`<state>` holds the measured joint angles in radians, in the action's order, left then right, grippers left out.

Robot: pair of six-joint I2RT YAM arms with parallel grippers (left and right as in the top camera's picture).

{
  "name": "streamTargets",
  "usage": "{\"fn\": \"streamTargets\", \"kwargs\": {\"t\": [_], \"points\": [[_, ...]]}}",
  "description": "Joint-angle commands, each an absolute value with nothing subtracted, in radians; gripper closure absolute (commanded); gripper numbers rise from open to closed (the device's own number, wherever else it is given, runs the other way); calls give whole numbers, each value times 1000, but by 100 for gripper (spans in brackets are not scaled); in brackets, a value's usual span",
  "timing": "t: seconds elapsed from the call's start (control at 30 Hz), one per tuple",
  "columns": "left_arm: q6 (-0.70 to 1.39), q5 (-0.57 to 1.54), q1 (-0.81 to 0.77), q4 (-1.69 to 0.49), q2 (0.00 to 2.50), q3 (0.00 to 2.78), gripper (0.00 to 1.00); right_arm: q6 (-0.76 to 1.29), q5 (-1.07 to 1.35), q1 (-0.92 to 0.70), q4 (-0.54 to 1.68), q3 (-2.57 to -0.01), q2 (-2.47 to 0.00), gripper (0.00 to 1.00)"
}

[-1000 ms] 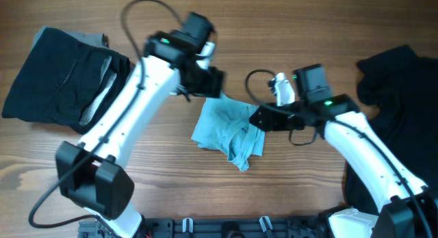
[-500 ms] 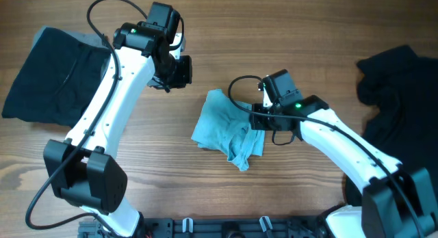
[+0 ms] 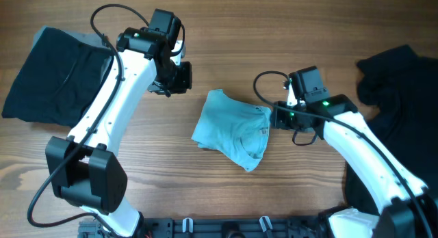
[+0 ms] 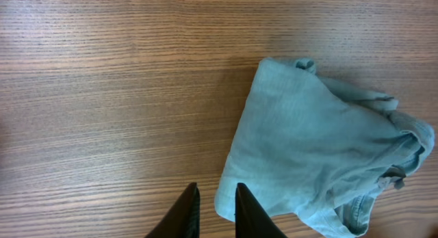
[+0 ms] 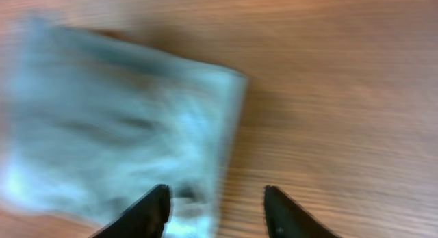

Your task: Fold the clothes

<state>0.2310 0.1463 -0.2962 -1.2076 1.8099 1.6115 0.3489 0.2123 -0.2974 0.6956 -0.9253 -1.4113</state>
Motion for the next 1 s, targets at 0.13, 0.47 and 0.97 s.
{"fn": "streamTargets", "kwargs": {"t": [0.13, 0.47, 0.97], "points": [[232, 148, -297, -1200, 1818, 1602, 89, 288, 377, -314, 598, -935, -1402, 96], [232, 148, -297, -1193, 1818, 1602, 90, 464, -41, -265, 688, -937, -1580, 96], [232, 148, -297, -1181, 1818, 1602, 75, 348, 410, -313, 471, -971, -1525, 80]]}}
